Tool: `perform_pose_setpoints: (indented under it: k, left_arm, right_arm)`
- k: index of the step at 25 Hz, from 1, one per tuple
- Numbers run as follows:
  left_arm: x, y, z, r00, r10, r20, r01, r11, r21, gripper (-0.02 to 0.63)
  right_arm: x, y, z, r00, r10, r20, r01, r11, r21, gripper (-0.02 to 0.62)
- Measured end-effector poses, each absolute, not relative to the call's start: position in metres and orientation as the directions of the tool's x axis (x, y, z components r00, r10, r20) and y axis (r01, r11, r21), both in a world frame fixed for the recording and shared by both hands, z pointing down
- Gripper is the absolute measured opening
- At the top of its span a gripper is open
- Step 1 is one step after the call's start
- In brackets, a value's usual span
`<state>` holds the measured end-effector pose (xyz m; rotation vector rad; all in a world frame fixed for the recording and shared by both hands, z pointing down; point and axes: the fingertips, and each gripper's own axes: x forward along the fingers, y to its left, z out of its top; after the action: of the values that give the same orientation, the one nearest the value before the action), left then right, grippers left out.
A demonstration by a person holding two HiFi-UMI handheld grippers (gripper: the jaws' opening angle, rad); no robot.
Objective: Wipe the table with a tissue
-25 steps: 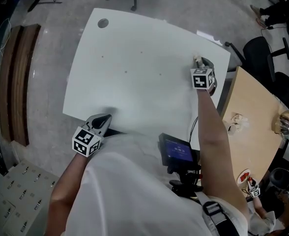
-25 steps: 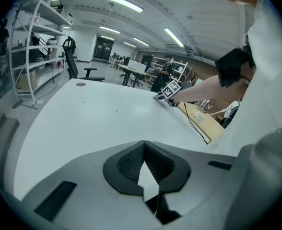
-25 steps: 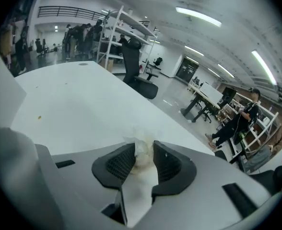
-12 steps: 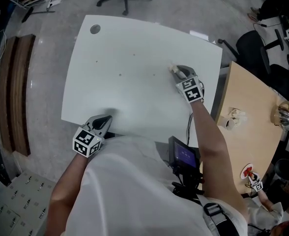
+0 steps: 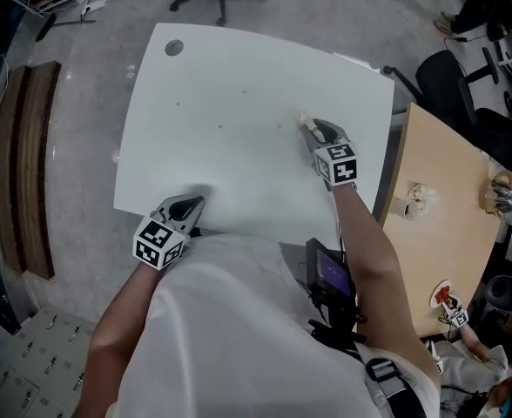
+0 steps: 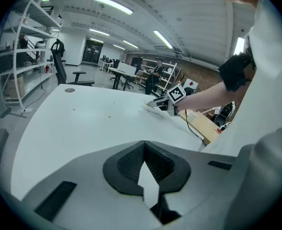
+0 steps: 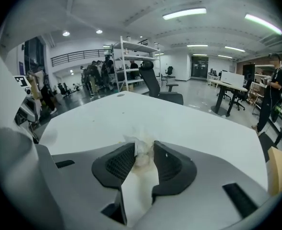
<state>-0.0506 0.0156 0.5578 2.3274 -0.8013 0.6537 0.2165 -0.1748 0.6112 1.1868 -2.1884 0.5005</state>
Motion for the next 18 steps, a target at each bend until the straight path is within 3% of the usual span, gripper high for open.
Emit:
perform_pose_setpoints:
  k: [10,18]
  left_arm:
    - [-0.083,0.007,0.558,0.696,-0.402,0.594,-0.680,-0.633,0.369,0.005]
    - [-0.100,0.003,0.560,0.696,-0.407,0.592,-0.686,-0.621,0.379,0.006]
  right_arm:
    - [0.156,-0.192,0.623,-0.432,-0.605,0.669,-0.858,0.504,-0.098,0.118]
    - [0.136,-0.188,0.635,-0.357,-0.628,0.692,-0.816,0.570,0.097,0.118]
